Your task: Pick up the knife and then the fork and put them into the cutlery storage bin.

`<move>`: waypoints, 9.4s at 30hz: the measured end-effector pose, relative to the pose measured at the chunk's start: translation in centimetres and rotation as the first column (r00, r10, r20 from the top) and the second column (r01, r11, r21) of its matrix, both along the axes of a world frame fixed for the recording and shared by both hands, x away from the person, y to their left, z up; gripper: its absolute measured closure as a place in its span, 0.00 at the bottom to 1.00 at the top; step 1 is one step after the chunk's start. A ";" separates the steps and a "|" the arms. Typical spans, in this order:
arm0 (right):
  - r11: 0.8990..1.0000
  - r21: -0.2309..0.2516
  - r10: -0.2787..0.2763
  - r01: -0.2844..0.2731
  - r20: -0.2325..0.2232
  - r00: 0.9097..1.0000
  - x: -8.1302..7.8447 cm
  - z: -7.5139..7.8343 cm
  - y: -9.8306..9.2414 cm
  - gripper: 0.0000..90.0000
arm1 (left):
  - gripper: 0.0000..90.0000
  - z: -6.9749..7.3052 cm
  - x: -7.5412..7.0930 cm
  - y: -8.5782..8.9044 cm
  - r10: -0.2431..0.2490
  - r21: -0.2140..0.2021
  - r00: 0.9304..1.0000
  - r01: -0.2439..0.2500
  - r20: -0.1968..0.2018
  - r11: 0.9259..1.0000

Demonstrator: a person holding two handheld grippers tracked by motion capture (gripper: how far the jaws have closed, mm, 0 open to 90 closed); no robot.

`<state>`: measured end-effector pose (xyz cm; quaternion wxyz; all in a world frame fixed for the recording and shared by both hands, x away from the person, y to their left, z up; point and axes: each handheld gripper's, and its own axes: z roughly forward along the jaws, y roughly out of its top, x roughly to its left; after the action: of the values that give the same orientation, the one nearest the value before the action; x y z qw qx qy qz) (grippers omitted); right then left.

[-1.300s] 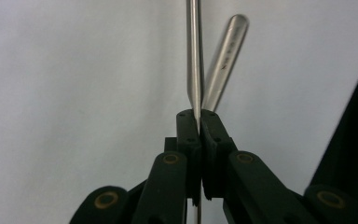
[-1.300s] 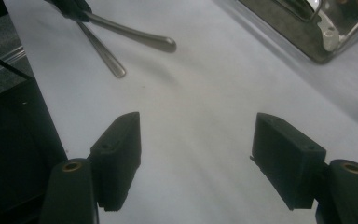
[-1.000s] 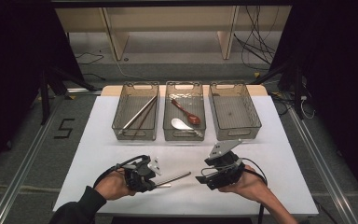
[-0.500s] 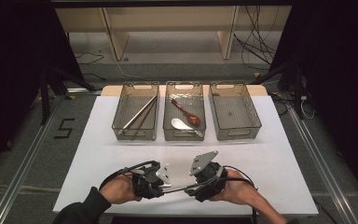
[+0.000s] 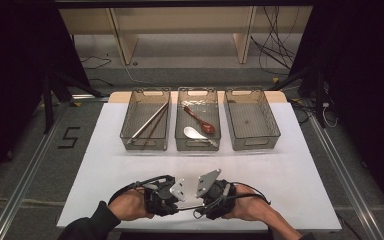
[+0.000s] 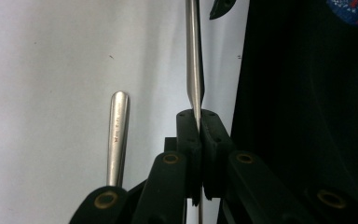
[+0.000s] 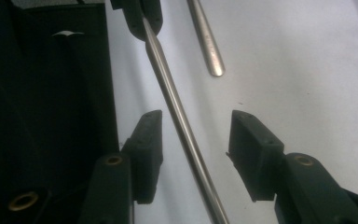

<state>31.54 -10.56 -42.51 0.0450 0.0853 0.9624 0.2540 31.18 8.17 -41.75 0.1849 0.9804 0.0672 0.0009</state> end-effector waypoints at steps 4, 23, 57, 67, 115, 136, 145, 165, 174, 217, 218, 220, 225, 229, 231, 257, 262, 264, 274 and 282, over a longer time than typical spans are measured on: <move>0.999 -0.015 0.031 -0.031 0.005 1.000 -0.2 -0.3 0.1 0.68 | 0.97 0.1 -0.3 -0.2 -0.002 -0.014 1.000 0.002 -0.003 1.000; 0.986 -0.068 0.155 -0.153 0.019 0.988 -1.2 -1.0 0.7 0.90 | 0.97 0.2 -0.4 -0.4 -0.034 -0.022 0.999 0.033 -0.034 0.999; 0.993 -0.049 -0.109 0.111 0.042 0.993 2.1 -0.1 -3.5 0.94 | 0.26 2.9 1.3 3.6 0.351 -0.389 0.930 -0.285 0.108 0.876; 0.974 0.009 -0.227 0.227 0.064 0.972 3.6 1.4 -6.5 0.94 | 0.19 2.1 2.2 6.6 0.466 -0.432 0.882 -0.394 0.071 0.811; 0.679 0.106 -0.732 0.727 0.024 0.681 18.5 7.2 -14.7 0.94 | 0.17 0.5 2.3 10.6 0.559 -0.436 0.828 -0.485 0.049 0.758; 0.593 0.033 -0.804 0.804 -0.020 0.594 21.6 5.0 -14.2 0.93 | 0.17 0.5 2.3 10.6 0.555 -0.433 0.830 -0.483 0.049 0.761; 0.569 -0.006 -0.822 0.822 -0.015 0.569 22.2 4.2 -13.8 0.93 | 0.17 0.4 2.3 10.5 0.548 -0.425 0.835 -0.478 0.051 0.768; 0.593 0.028 -0.804 0.804 -0.028 0.594 21.9 4.4 -13.1 0.54 | 0.17 0.3 2.3 10.5 0.548 -0.419 0.835 -0.479 0.053 0.771; 0.686 0.133 -0.719 0.715 -0.023 0.695 18.1 6.5 -12.2 0.41 | 0.17 -0.1 2.4 10.4 0.537 -0.377 0.842 -0.482 0.050 0.791; 0.829 0.269 -0.496 0.491 -0.052 0.867 3.3 2.7 -9.3 0.30 | 0.19 -2.2 2.4 9.0 0.443 -0.144 0.894 -0.430 0.072 0.891; 0.830 0.270 -0.493 0.488 -0.053 0.868 3.2 2.7 -9.2 0.30 | 0.19 -2.2 2.4 9.0 0.437 -0.136 0.896 -0.425 0.079 0.895; 0.833 0.270 -0.489 0.484 -0.052 0.871 2.9 2.7 -9.1 0.30 | 0.20 -2.1 2.4 8.9 0.425 -0.126 0.900 -0.413 0.095 0.902; 0.837 0.267 -0.481 0.478 -0.057 0.875 2.4 2.7 -9.1 0.30 | 0.26 -2.1 2.3 8.6 0.403 -0.118 0.909 -0.391 0.105 0.913; 0.840 0.265 -0.477 0.474 -0.060 0.877 2.1 2.6 -9.2 0.30 | 0.34 -2.4 2.2 8.1 0.362 -0.074 0.924 -0.355 0.123 0.932; 0.841 0.261 -0.476 0.474 -0.062 0.877 2.0 2.5 -9.2 0.30 | 0.39 -2.5 2.1 7.8 0.331 -0.050 0.935 -0.328 0.127 0.943; 0.849 0.257 -0.460 0.461 -0.067 0.885 1.8 2.5 -9.0 0.31 | 0.73 -4.3 3.3 6.3 0.241 0.091 0.969 -0.245 0.051 0.965; 0.851 0.255 -0.458 0.459 -0.067 0.886 1.9 2.5 -9.0 0.31 | 0.78 -4.5 3.7 6.3 0.218 0.119 0.975 -0.222 0.041 0.968; 0.851 0.256 -0.457 0.458 -0.067 0.887 1.9 2.5 -9.0 0.31 | 0.80 -4.6 3.7 6.2 0.221 0.114 0.975 -0.224 0.036 0.968; 0.852 0.255 -0.457 0.458 -0.066 0.887 1.9 2.4 -8.9 0.31 | 0.87 -4.5 3.6 5.8 0.174 0.138 0.984 -0.177 0.034 0.974; 0.853 0.251 -0.456 0.457 -0.068 0.887 1.9 2.4 -8.9 0.31 | 0.92 -4.5 3.5 5.7 0.139 0.146 0.990 -0.143 0.037 0.979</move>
<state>33.46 -19.49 -40.10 0.0893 0.3170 0.8731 0.3595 34.72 13.91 -46.22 0.1121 0.9841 0.1340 0.0320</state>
